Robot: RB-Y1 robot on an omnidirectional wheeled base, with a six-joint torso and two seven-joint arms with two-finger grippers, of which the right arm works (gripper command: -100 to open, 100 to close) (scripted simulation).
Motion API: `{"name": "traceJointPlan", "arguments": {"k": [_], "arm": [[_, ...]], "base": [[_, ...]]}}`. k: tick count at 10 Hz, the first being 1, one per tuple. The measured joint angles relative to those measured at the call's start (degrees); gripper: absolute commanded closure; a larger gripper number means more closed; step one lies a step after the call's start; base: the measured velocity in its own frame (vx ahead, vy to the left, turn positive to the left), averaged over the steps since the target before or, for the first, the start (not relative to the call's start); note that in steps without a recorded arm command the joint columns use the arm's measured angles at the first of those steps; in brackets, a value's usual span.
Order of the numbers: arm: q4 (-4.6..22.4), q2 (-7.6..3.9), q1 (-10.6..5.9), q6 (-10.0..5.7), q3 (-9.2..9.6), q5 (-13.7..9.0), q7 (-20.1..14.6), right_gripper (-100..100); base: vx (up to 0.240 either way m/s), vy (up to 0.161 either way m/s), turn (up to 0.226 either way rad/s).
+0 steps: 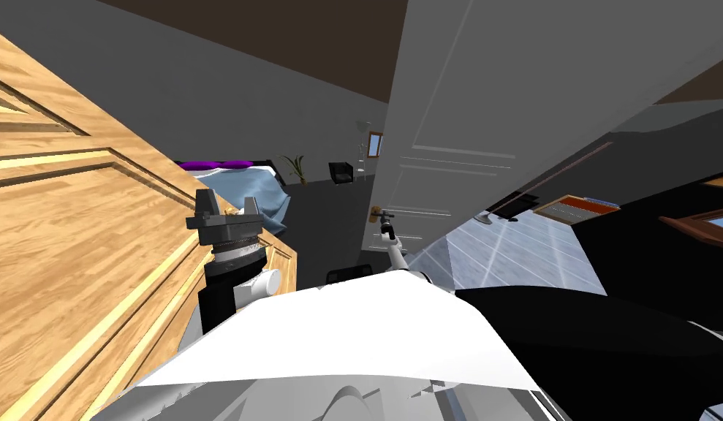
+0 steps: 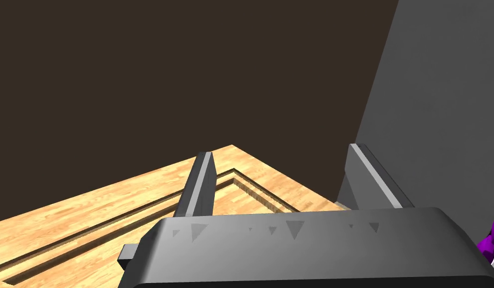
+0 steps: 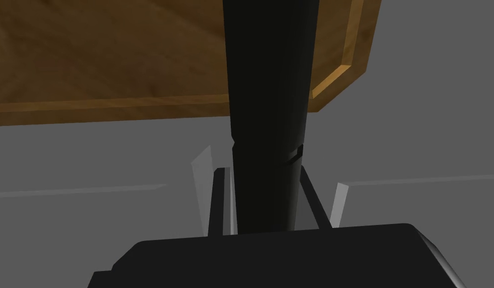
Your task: Push the door open
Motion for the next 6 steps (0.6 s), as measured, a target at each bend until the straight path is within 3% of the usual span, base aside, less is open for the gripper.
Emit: {"name": "traceJointPlan", "arguments": {"k": [1, 3, 6], "arm": [[-0.3, -0.25, -0.10, 0.51, -0.36, -0.1, 0.1, 100], [0.0, -1.09, -0.27, 0.05, -1.21, -0.4, -0.1, 100], [-0.1, -1.11, 0.03, -0.21, -3.15, -0.6, 0.6, 100]], "base": [[0.180, 0.052, -0.021], [0.193, 0.047, -0.064], [0.203, 0.050, -0.053]]}}
